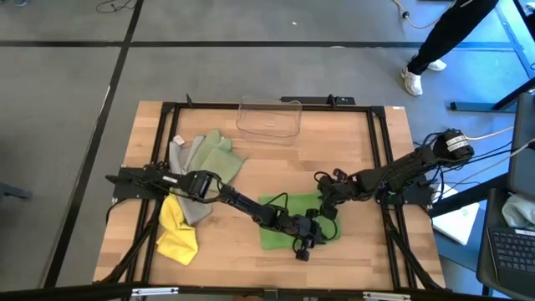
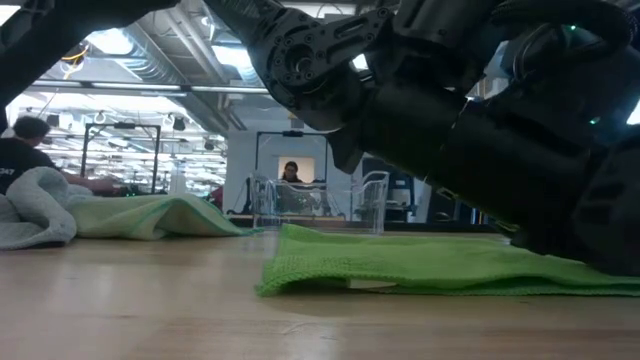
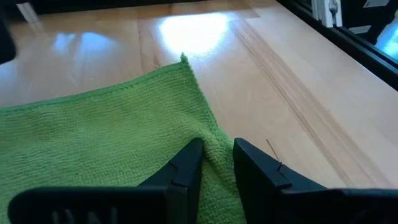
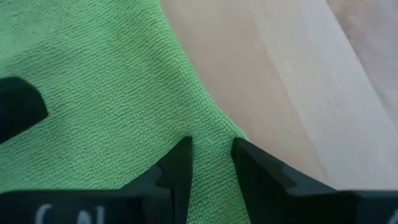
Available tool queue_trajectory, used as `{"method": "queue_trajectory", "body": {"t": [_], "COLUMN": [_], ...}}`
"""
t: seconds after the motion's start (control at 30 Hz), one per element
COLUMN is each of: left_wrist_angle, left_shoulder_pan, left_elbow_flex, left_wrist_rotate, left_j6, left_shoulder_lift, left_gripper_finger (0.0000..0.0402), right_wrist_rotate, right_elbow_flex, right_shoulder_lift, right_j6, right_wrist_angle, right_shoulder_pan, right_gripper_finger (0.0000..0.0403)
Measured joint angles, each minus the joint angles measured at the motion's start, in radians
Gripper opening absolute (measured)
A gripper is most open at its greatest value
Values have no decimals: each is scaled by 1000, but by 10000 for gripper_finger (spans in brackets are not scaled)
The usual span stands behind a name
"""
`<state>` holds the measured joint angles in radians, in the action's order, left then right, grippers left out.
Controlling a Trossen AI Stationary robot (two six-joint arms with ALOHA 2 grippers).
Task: Fold microfiber towels
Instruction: Fold the green microfiber cloth
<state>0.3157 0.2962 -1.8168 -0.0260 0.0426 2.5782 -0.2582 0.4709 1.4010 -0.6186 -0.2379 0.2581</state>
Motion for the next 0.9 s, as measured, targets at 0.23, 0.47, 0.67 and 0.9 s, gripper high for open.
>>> {"method": "queue_trajectory", "body": {"t": [0.23,0.47,0.67,0.9], "left_wrist_angle": [2,3,-3,-57], "left_shoulder_pan": [0,-6,-10,-12], "left_elbow_flex": [0,1,-10,-29], "left_wrist_rotate": [3,-13,-18,-44], "left_j6": [0,-23,-26,-80], "left_shoulder_lift": [0,0,0,-41], "left_gripper_finger": [82,82,82,82], "right_wrist_rotate": [-20,6,2,-14], "right_elbow_flex": [3,56,115,167], "right_shoulder_lift": [2,-16,-39,-68], "right_j6": [29,53,55,47], "right_wrist_angle": [13,-46,-111,-230], "right_shoulder_pan": [-2,-6,-6,24], "right_gripper_finger": [123,123,123,123]}}
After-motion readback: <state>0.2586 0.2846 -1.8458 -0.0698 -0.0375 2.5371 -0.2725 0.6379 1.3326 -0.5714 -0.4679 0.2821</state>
